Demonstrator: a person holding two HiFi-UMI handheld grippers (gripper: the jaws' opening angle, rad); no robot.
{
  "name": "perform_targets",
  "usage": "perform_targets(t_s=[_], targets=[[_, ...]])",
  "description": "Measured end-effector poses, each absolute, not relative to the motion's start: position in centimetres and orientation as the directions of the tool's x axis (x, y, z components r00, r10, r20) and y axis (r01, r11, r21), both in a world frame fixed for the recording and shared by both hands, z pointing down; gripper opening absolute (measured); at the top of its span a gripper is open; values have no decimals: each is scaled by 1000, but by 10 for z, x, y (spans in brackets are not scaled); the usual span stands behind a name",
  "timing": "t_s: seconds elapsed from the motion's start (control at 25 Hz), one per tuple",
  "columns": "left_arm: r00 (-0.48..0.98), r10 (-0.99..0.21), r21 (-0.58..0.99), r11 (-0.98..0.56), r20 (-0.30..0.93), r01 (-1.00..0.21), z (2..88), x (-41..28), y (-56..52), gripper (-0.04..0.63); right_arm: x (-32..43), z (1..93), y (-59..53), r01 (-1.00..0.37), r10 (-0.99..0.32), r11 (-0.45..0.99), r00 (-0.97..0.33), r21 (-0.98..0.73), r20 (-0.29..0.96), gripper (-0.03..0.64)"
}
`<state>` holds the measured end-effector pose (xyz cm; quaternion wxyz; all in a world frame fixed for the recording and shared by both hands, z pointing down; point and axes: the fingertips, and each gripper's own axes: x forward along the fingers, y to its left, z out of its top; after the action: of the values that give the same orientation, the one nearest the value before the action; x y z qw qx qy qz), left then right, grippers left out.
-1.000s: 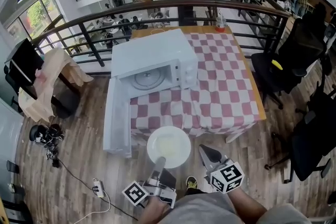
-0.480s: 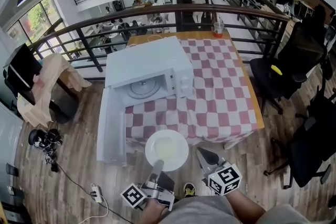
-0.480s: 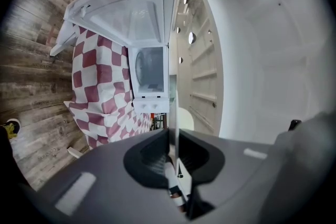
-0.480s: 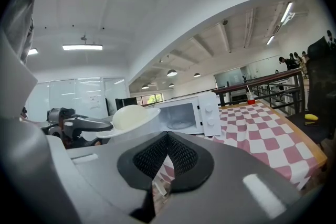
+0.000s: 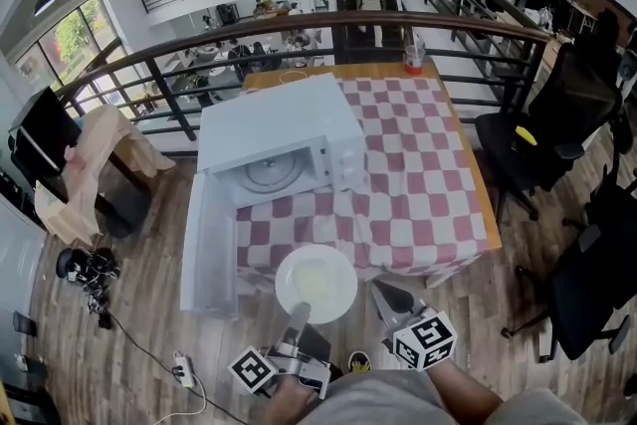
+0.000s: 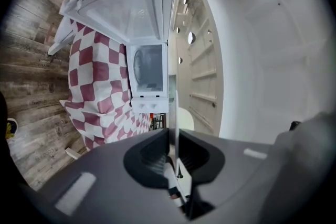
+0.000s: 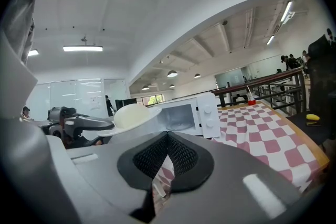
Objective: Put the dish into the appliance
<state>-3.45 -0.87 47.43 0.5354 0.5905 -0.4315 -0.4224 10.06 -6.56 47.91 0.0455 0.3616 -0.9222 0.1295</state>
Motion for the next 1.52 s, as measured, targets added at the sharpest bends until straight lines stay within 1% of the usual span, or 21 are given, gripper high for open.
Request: perform_targets(t_s=[0.52, 1.0, 1.16, 1.52], targets=[[285, -957, 996, -67, -45, -67, 471, -30, -19, 36, 108, 479, -77, -697, -679, 684, -716, -214, 161, -2], [242, -970, 997, -55, -38, -62, 470, -41, -10, 36, 100, 477, -73, -682, -663, 700, -731, -212, 162, -2], [231, -972, 996, -47, -28, -78, 474, -47, -6, 37, 97, 481, -70, -678, -657, 704, -735, -212, 168, -2], [210, -977, 997, -42, -26, -71, 479, -61, -25, 37, 88, 483, -86, -677, -654, 709, -736, -198, 176, -2]])
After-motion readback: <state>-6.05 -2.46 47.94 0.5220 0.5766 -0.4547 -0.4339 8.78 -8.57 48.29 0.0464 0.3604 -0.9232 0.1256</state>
